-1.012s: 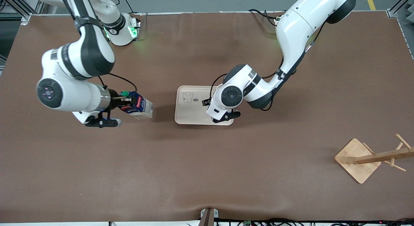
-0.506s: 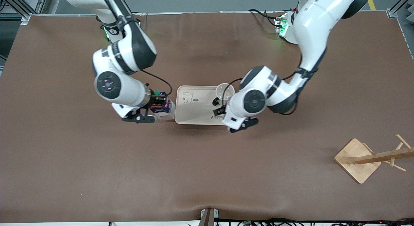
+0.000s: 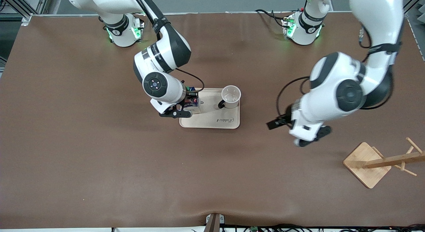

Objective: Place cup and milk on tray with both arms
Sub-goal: 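Lower the milk onto the tray while the left gripper withdraws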

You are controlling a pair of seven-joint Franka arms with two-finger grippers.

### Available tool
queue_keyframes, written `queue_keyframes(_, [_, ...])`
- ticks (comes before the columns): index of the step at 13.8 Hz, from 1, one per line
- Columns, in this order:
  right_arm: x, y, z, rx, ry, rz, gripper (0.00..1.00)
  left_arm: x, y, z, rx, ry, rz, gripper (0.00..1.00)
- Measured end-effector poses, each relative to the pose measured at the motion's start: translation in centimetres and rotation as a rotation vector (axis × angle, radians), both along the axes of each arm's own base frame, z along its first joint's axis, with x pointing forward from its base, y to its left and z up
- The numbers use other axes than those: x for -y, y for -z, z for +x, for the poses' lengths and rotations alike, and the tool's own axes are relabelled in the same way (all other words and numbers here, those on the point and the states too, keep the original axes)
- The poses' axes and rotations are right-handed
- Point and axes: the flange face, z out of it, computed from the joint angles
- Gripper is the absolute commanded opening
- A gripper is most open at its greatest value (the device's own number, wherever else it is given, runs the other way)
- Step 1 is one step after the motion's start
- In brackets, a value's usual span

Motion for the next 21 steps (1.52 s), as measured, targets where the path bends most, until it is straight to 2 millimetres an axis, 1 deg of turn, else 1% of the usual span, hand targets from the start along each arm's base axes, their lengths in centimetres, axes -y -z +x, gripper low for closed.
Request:
queue_keyframes(1, [-0.3, 0.1, -0.2, -0.003, -0.001, 0.0, 0.1, -2.2, -1.3, 0.1, 0.015, 0.018, 0.029, 1.0])
queue_keyframes(2, [-0.4, 0.2, -0.3, -0.004, -0.002, 0.0, 0.39, -4.3, -2.6, 0.0, 0.03, 0.045, 0.069, 1.0])
queue_keyframes(3, [-0.4, 0.2, -0.3, -0.005, 0.001, -0.001, 0.65, -6.0, -4.0, -0.1, 0.051, 0.08, 0.11, 1.0])
queue_keyframes(4, [-0.2, 0.2, -0.2, -0.004, 0.005, -0.003, 0.79, -7.3, -5.3, -0.4, 0.069, 0.113, 0.144, 1.0])
queue_keyframes(5, [0.0, 0.3, 0.0, -0.003, 0.01, -0.005, 0.95, -8.5, -6.6, -0.8, 0.082, 0.144, 0.171, 1.0])
queue_keyframes(6, [0.2, 0.3, 0.1, -0.004, 0.013, -0.007, 1.0, -9.9, -7.9, -1.2, 0.087, 0.171, 0.185, 1.0])
queue_keyframes(9, [0.4, 0.6, 0.1, -0.009, 0.015, -0.011, 1.0, -14.6, -12.0, -2.8, 0.095, 0.23, 0.214, 1.0])
queue_keyframes(10, [0.4, 0.6, 0.0, -0.009, 0.015, -0.012, 1.0, -15.5, -13.3, -3.5, 0.102, 0.243, 0.223, 1.0])
queue_keyframes(11, [0.4, 0.6, 0.1, -0.01, 0.02, -0.013, 1.0, -15.6, -14.3, -4.0, 0.11, 0.252, 0.231, 1.0])
queue_keyframes(13, [0.5, 0.6, 0.1, -0.013, 0.043, -0.022, 1.0, -15.4, -15.8, -5.0, 0.123, 0.252, 0.245, 1.0])
queue_keyframes(15, [0.6, 0.3, 0.3, -0.015, 0.066, -0.025, 1.0, -15.9, -17.1, -5.8, 0.136, 0.254, 0.257, 1.0])
queue_keyframes(16, [0.6, -0.4, 0.5, -0.011, 0.075, -0.021, 1.0, -16.2, -17.8, -6.1, 0.145, 0.266, 0.262, 1.0])
queue_keyframes(17, [0.6, -1.5, 0.8, -0.006, 0.083, -0.016, 1.0, -16.4, -18.5, -6.5, 0.156, 0.275, 0.267, 1.0])
queue_keyframes(19, [0.7, -5.3, 1.1, -0.019, 0.078, -0.01, 1.0, -16.6, -19.9, -7.3, 0.175, 0.314, 0.279, 1.0])
queue_keyframes(21, [1.5, -8.8, 1.7, -0.022, 0.085, -0.003, 1.0, -17.1, -20.5, -8.1, 0.17, 0.373, 0.285, 1.0])
